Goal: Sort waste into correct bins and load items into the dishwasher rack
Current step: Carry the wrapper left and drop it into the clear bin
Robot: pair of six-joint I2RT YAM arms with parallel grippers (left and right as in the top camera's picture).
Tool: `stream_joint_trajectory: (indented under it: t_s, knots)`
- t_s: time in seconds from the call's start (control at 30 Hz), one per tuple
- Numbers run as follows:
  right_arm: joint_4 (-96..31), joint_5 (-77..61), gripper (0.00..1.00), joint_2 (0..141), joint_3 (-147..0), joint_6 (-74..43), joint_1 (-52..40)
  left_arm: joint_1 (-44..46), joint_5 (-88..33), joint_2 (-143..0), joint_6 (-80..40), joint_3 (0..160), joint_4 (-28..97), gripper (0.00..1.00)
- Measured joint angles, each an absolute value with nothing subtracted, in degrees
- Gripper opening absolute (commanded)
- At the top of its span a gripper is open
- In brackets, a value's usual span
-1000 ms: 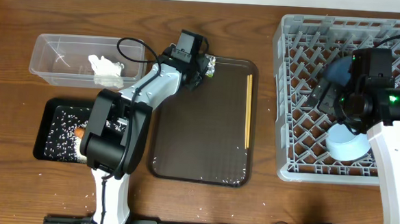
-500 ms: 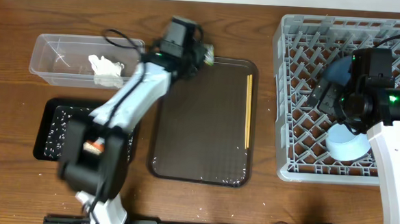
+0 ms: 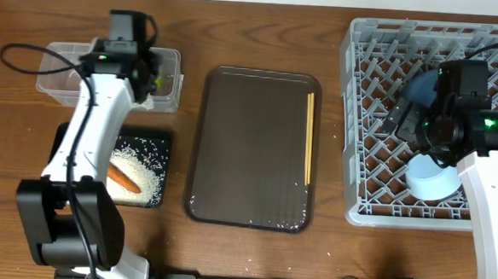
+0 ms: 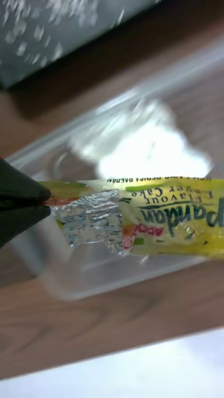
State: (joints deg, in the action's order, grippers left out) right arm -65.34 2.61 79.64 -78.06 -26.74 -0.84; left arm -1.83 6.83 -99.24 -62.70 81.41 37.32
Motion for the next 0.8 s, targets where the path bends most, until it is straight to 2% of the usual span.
stream_joint_trajectory:
  t_s: [0.03, 0.13, 0.17, 0.57, 0.8]
  knots:
    - [-65.3, 2.6, 0.99, 79.6, -78.1, -26.7, -0.8, -2.6, 7.4, -99.3, -62.5, 81.4, 37.4, 0.30]
    - [-65.3, 2.6, 0.99, 79.6, -78.1, -26.7, -0.8, -4.6, 8.4, -99.4, -62.0, 81.3, 37.5, 0.79]
    - [-65.3, 2.6, 0.99, 79.6, -78.1, -26.7, -0.8, -5.2, 8.8, -99.6, -61.7, 81.3, 37.5, 0.84]
    - [-65.3, 2.6, 0.99, 79.6, -78.1, -26.7, -0.8, -6.4, 8.4, -100.2, -55.4, 81.2, 41.6, 0.88]
    - [-65.4, 2.6, 0.99, 79.6, -78.1, -26.7, -0.8, -6.4, 3.7, -88.3, -54.1, 80.9, 50.6, 0.88]
